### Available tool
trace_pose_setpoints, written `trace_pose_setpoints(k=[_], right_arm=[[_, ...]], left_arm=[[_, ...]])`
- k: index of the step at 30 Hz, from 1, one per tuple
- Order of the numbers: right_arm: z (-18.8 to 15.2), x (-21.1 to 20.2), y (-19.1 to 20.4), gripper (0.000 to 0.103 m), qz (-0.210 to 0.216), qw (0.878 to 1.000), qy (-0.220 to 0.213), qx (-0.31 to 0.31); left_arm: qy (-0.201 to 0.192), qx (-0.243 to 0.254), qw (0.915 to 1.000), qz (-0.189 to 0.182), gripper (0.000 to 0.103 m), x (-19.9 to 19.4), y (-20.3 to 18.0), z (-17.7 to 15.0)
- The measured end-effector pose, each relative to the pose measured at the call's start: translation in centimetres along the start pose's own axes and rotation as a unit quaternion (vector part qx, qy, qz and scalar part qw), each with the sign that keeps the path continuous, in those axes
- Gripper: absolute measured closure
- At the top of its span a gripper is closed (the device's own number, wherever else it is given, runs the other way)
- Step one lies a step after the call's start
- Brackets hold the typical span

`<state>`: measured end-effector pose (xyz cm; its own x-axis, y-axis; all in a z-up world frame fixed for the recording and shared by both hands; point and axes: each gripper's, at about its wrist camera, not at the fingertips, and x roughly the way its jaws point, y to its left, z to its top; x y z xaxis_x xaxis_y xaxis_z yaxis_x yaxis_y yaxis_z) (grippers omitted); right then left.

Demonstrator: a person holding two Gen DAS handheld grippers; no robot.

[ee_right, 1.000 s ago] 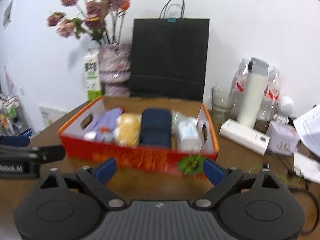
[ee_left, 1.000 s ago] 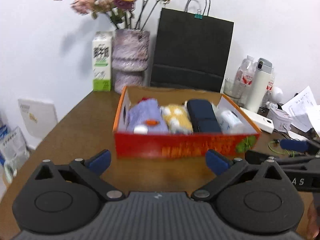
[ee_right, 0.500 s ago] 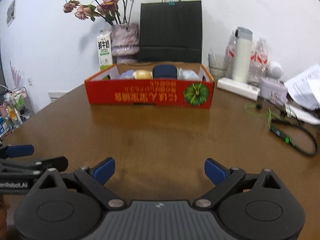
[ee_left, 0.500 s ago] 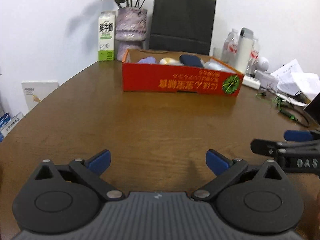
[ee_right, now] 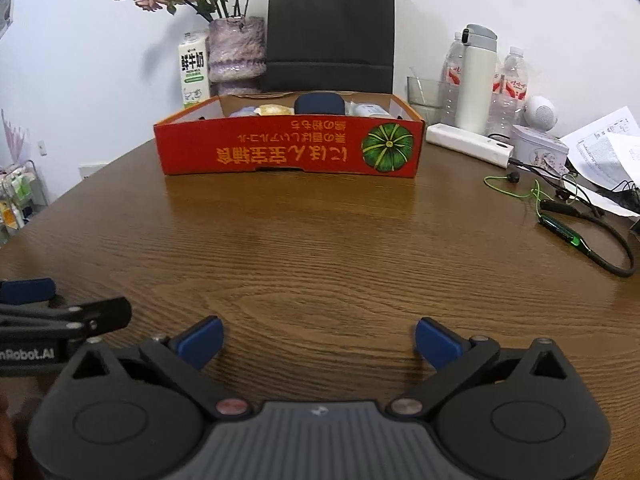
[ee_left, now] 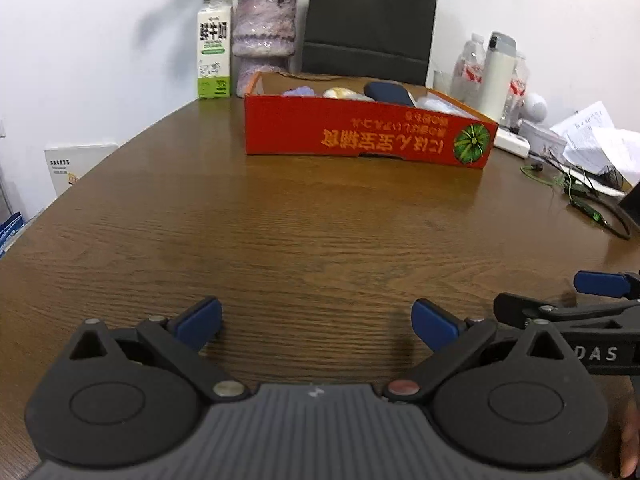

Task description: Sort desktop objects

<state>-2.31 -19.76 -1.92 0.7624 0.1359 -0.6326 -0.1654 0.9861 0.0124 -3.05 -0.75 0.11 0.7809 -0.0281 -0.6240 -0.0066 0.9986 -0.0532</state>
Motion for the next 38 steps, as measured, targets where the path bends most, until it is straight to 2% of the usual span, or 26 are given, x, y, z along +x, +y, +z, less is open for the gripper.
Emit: trace_pose_setpoints(k=[10, 38], right_arm=[[0.05, 0.41, -0.56, 0.000, -0.011, 1.000, 0.008, 0.013], [-0.23, 0.07, -0.52, 0.000, -0.012, 1.000, 0.008, 0.013]], left_arm=[[0.008, 0.021, 0.9994, 0.025, 0.000, 0.26, -1.09, -0.18], [0.010, 0.018, 0.9994, 0.028, 0.000, 0.33, -1.07, 0.09]])
